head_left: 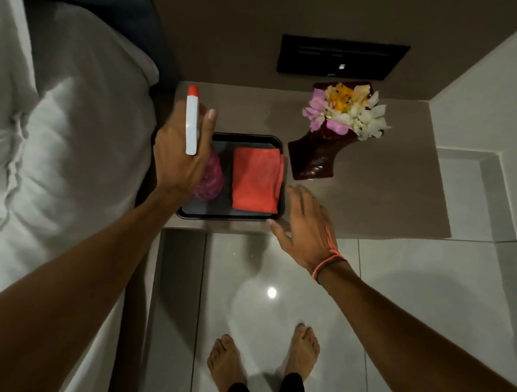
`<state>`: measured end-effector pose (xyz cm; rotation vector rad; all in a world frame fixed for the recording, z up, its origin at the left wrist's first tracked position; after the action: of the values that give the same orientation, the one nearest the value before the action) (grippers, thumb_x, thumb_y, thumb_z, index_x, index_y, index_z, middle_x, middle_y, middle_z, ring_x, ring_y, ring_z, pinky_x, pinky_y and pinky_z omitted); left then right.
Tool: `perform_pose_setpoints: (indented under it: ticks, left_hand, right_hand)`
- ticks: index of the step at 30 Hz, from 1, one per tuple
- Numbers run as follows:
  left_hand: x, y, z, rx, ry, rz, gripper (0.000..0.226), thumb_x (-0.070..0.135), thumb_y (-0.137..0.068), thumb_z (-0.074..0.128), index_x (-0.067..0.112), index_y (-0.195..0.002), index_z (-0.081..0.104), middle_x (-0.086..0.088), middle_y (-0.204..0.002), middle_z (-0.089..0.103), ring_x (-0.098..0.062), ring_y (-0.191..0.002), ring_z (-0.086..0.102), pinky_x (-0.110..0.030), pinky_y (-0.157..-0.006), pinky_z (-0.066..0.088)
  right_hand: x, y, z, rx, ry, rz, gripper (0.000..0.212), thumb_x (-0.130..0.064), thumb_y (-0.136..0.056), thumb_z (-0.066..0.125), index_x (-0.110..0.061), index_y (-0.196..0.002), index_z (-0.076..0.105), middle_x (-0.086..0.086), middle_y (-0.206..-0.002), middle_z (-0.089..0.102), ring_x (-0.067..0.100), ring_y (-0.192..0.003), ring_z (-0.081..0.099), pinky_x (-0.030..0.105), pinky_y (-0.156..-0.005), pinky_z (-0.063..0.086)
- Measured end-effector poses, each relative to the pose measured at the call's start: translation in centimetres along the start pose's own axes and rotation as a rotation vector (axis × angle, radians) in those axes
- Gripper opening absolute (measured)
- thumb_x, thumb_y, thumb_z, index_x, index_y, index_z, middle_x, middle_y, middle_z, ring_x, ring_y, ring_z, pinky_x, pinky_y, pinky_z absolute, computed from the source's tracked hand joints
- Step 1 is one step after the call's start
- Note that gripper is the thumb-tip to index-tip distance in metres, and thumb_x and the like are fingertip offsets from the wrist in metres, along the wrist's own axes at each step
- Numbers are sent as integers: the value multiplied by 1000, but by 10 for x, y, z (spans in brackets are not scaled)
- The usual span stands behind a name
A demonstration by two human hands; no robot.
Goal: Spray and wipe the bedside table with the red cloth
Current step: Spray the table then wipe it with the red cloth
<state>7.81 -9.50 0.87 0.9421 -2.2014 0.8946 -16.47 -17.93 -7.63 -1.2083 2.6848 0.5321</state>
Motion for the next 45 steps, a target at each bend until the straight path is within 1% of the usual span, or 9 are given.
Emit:
perform_pose_setpoints:
  ticks: [7,10,13,19,25,28,33,40,45]
  left_hand:
    - [-14,0,-1,-48,-54,8,60,67,-96,46,9,-106,60,3,-87,59,-10,-73,56,-11,-65,44]
    - [-30,8,-9,-122,-21,-68,81,75,-87,51,10,-137,52,-6,-127,67,-11,-110,63,-27,-95,53]
    - [-52,30,-18,-244,-95,-124,104,82,-81,47,14,-158,30,-10,-158,45,-24,-143,46,-48,-118,41]
    - [-81,98,-40,-343,-569,-49,106,85,-87,21,8,-160,22,-16,-166,31,-31,-152,33,-57,-120,26]
    - [-86,144,-44,-406,-770,89,107,86,-87,22,11,-163,12,-14,-172,12,-30,-160,9,-68,-123,11]
    - [-76,150,-45,-447,-788,128,107,86,-87,19,12,-163,10,-15,-172,9,-31,-160,8,-68,-124,10]
    - [-29,165,-39,-469,-786,290,96,78,-92,23,9,-159,31,-20,-167,27,-37,-155,24,-71,-120,22]
    - [73,149,-11,-287,-503,502,66,53,-103,32,6,-139,61,-19,-145,60,-36,-141,48,-69,-112,37]
    - [148,94,39,-271,-314,511,62,49,-105,36,7,-150,47,-20,-158,43,-34,-150,37,-57,-121,32]
  right_hand:
    - [-48,-40,11,-13,150,-163,62,-27,-87,69,-14,-145,52,11,-145,56,31,-132,54,45,-113,42]
    - [-58,-52,21,-52,219,-174,67,-24,-84,70,-15,-147,49,10,-148,53,30,-135,51,45,-116,39]
    - [-63,-60,29,-42,317,-187,71,-27,-80,71,-13,-147,49,13,-149,51,32,-136,49,45,-116,35]
    - [-64,-76,35,-26,479,-214,80,-34,-77,73,-1,-147,50,29,-149,51,44,-137,50,59,-120,31]
    - [-71,-80,29,18,440,-234,45,-18,-94,52,3,-133,58,28,-127,66,44,-120,62,54,-118,35]
    - [-59,-78,3,158,90,-142,32,-12,-94,56,5,-121,64,29,-109,71,47,-99,69,56,-95,53]
    - [-20,-12,-21,349,-792,64,28,-6,-95,45,0,-113,66,8,-92,70,23,-80,66,36,-68,55]
    - [51,103,44,297,-1979,669,34,-21,-84,48,-22,-91,81,1,-92,78,19,-85,73,30,-75,60]
    - [91,117,44,240,-2211,706,38,-37,-102,55,-18,-133,65,12,-129,73,27,-112,73,44,-96,60]
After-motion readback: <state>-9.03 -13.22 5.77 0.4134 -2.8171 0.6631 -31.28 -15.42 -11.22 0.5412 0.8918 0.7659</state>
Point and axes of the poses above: each hand's wrist, its own y-axis away from the middle knuckle, its own z-axis out of the palm, x = y × z, the point moved 8 cm from there along -y, towards the middle knuckle
